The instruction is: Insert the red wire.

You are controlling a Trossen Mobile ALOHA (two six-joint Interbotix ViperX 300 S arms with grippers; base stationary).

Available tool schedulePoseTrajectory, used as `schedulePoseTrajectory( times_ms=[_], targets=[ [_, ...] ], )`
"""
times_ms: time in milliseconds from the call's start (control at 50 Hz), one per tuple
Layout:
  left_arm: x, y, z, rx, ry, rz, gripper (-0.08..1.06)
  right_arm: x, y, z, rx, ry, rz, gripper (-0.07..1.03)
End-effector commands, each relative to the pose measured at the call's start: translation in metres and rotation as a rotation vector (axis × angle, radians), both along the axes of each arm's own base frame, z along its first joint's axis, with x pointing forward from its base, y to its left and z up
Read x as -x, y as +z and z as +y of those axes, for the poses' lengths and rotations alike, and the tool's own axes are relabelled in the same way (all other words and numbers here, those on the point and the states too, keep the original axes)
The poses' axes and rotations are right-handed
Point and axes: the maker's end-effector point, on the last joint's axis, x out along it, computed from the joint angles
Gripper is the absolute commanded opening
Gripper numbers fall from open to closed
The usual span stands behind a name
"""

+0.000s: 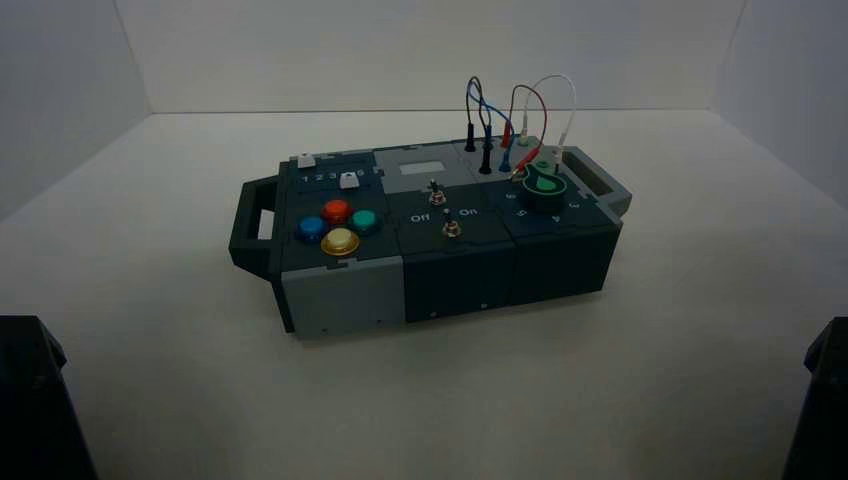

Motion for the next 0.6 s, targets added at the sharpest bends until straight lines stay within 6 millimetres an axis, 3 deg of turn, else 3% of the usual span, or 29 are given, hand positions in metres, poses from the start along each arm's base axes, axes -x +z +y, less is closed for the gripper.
schedulePoseTrajectory(
  times_ms=[20,320,600],
  targets=[
    [0.001,0.005,-0.016,0.021,-0.042,0.009,-0.03,-0.004,0.007,0.014,-0.003,0.054,0.012,0.51],
    [0.015,-0.01,-0.055,0.02,-0.167,0.1,-0.03,0.002,-0.012,0.024,0.005,0.105,0.132,0.51],
    [0.025,-0.009,-0.088,0.004,-0.268,0.149,-0.03,0.007,-0.02,0.025,0.029,0.141,0.196,0.51]
  ],
)
